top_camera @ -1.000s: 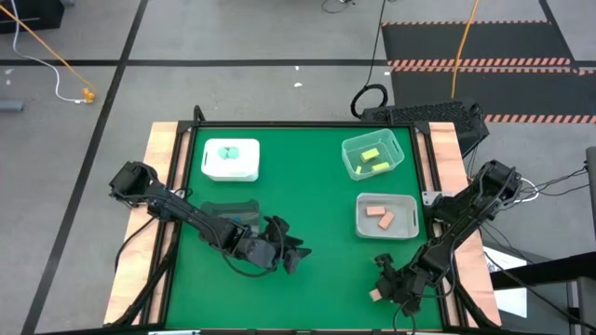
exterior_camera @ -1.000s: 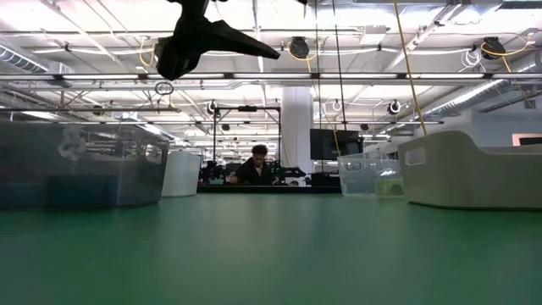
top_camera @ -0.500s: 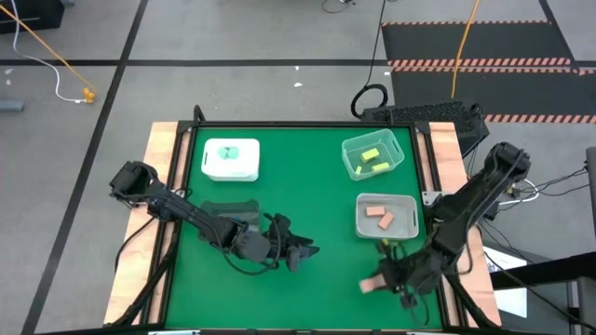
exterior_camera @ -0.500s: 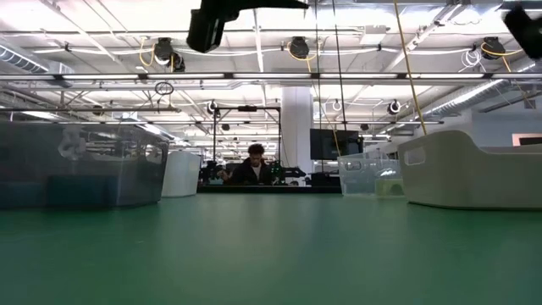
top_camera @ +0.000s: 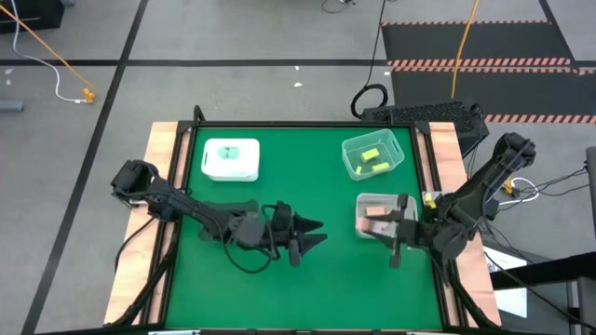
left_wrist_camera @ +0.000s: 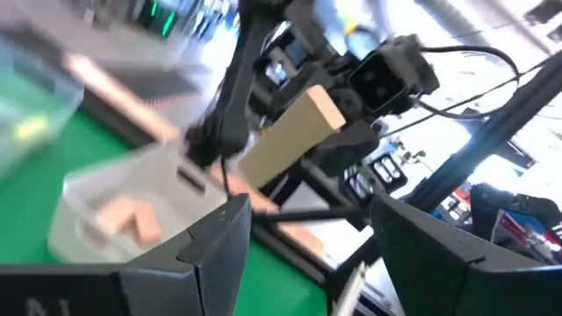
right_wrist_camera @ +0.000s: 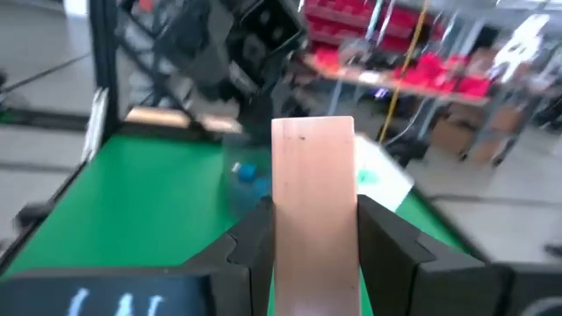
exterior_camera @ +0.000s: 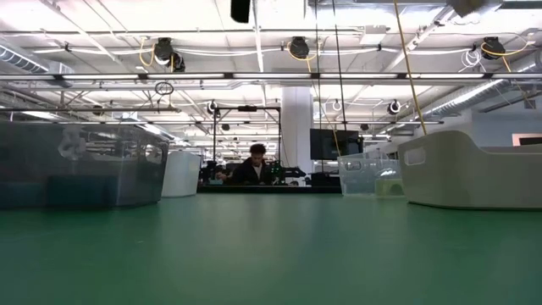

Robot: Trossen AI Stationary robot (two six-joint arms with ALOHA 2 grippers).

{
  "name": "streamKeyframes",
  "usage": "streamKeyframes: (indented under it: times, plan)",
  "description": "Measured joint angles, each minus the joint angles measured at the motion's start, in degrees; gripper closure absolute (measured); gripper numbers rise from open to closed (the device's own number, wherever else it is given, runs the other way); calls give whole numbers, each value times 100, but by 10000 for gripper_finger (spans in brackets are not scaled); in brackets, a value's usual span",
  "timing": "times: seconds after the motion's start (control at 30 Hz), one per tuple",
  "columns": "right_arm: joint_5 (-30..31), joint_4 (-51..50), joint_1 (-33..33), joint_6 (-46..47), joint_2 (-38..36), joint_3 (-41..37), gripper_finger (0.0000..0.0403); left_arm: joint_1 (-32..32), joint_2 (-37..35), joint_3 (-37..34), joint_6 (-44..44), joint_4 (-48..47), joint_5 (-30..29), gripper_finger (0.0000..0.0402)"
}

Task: Sort & place blocks by color
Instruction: Put the brown block into the gray bin

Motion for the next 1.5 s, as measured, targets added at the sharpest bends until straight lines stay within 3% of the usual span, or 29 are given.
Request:
streamKeyframes:
  times: [0.17, 0.3, 0.5, 0.73, 0.83, 1.07, 1.13, 1.3, 1.4, 1.5]
  plan:
    - [27, 1060, -288, -832, 32, 6, 288, 101, 0, 2, 1075, 653, -3, 165]
    - [208, 1427, -572, -918, 33, 9, 289, 182, 0, 2, 1470, 916, -5, 165]
    - [1126, 1426, -949, -777, 33, 9, 287, 333, 0, 2, 1623, 1102, -7, 165]
    - [2773, 1432, -1123, -1118, 31, 9, 287, 658, -83, 2, 1966, 1161, -50, 165]
    - [3054, 1560, -1156, -1308, 30, 9, 286, 873, -278, 0, 2108, 960, 36, 165]
    - [2962, 1563, -1385, -1351, 46, -138, 285, 1441, -1075, 4, 2977, -301, 109, 165]
    - [2639, 1561, -1508, -1123, 46, -347, 285, 1611, -1325, 5, 3176, -667, 111, 165]
    - [963, 1597, -1977, 610, 42, -959, 285, 2044, -2015, 6, 3319, -1965, 118, 165]
    - [683, 1508, -2216, 1179, 77, -1157, 287, 2315, -2509, 0, 3178, -3050, 127, 165]
    - [575, 1500, -2424, 955, 72, -1158, 288, 2618, -2980, 0, 2887, -4214, 191, 165]
